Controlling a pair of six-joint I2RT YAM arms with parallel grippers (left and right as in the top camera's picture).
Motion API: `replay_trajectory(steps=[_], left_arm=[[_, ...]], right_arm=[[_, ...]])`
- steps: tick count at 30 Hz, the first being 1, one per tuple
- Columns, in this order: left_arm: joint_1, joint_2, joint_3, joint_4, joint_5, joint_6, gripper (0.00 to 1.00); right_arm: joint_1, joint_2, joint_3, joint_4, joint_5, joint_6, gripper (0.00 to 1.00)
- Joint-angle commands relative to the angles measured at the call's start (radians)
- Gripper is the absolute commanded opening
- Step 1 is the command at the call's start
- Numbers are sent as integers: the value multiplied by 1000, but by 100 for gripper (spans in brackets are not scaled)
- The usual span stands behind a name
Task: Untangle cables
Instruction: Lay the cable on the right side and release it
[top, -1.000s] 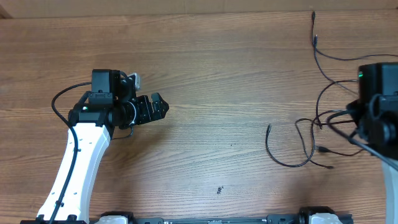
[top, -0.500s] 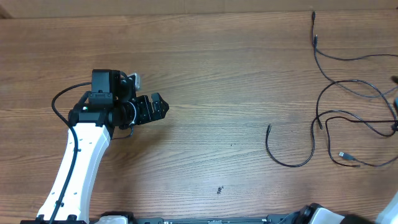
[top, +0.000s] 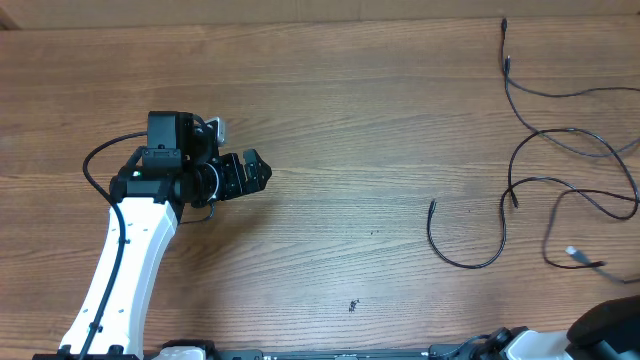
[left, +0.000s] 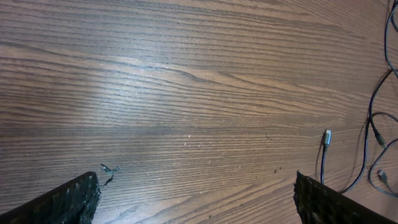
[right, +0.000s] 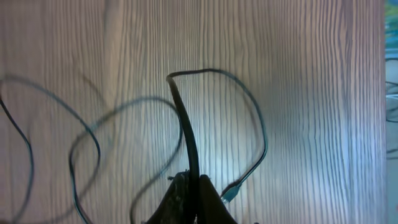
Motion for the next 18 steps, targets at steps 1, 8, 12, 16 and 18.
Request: replay_trajectory(steps=[1,8,12,16,18], left_arm=[[2,3,6,1,-2,19,100],[2,3,6,1,-2,19,99],[2,3,6,1,-2,19,100],[2,3,6,1,-2,19,100],[2,3,6,1,-2,19,100]], right_arm=[[-14,26,2,69,39,-9,4],[-14,149,2,160,94,-10,4],[-14,214,2,195,135,-9,4],[-14,266,2,249,159,-10,4],[-14,286,2,277,181,-10,4]])
